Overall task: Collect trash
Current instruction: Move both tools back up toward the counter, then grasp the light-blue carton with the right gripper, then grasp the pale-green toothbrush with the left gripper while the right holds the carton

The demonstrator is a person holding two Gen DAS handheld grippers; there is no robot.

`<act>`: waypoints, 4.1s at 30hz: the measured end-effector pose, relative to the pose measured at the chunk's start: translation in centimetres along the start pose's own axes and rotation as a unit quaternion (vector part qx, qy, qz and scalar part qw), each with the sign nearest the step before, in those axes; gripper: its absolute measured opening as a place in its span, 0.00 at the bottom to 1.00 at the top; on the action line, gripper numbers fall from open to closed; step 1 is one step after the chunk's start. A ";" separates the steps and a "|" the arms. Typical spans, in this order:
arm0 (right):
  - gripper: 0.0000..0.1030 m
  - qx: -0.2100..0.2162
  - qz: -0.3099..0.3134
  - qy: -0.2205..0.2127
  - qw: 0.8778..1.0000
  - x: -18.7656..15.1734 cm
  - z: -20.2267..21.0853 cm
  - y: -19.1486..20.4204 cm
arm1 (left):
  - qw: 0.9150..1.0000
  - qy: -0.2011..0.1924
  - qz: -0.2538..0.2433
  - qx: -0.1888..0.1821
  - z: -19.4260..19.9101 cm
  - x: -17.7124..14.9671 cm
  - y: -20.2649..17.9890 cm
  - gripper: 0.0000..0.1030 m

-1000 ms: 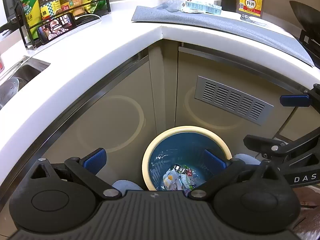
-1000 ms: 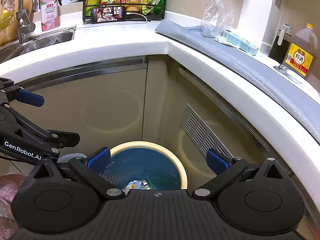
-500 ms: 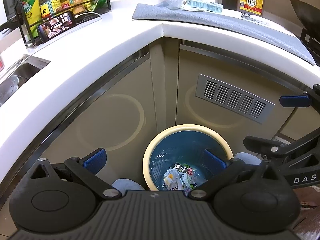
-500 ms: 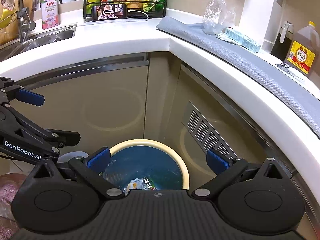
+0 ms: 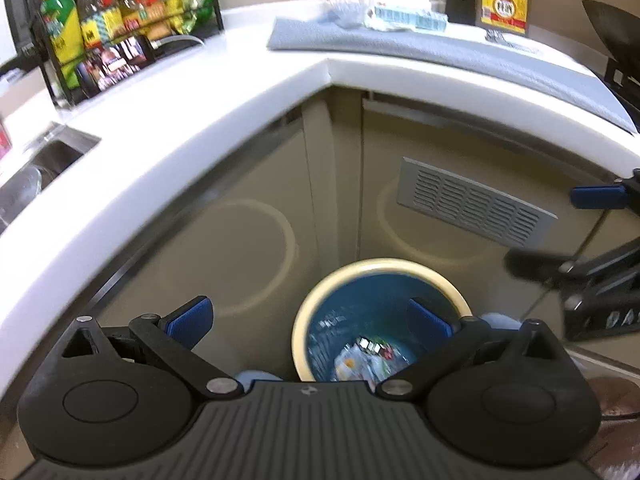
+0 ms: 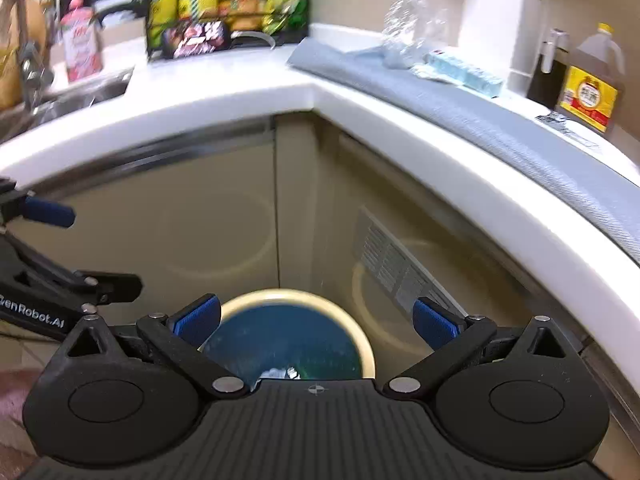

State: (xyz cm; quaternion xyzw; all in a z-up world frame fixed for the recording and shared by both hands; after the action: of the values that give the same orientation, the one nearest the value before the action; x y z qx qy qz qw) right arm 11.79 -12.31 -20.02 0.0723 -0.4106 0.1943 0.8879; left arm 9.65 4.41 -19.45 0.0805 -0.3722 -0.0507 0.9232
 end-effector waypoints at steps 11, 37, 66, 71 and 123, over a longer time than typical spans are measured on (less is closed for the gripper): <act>1.00 -0.035 -0.024 -0.141 0.989 11.7 2.5 -7.7 | 0.997 -0.051 0.057 0.009 2.5 7.1 3.2 1.00; 0.59 -0.104 -0.087 -0.061 0.989 26.6 -23.1 -27.1 | 0.998 -0.032 0.042 0.015 -0.8 13.8 2.3 1.00; 0.33 -0.211 -0.223 -0.079 0.948 17.0 -12.6 -35.1 | 0.961 -0.163 -0.140 -0.173 -12.4 38.6 -18.6 1.00; 0.31 -0.257 -0.248 -0.083 0.930 16.0 -9.0 -36.0 | 0.951 -0.177 -0.183 -0.175 -14.4 40.4 -21.2 1.00; 0.87 -0.186 -0.267 -0.110 0.939 11.1 -5.8 -33.7 | 0.930 -0.044 -0.291 -0.221 -19.3 36.4 -28.7 0.34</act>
State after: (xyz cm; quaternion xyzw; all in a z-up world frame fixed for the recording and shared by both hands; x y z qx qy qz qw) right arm 35.98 -38.24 -14.31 0.0335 -0.4999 -0.1390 0.8542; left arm 48.22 -27.21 -13.82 -0.0226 -0.3523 -0.4015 0.8451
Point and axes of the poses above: each gripper's, at about its wrist camera, not at the fingertips, and z roughly against the way its jaws point, y to its left, x to its top, the point moved 9 cm from there along -z, roughly the way its jaws point, and after that the axes turned 4 degrees about x, right-handed, at the moved point
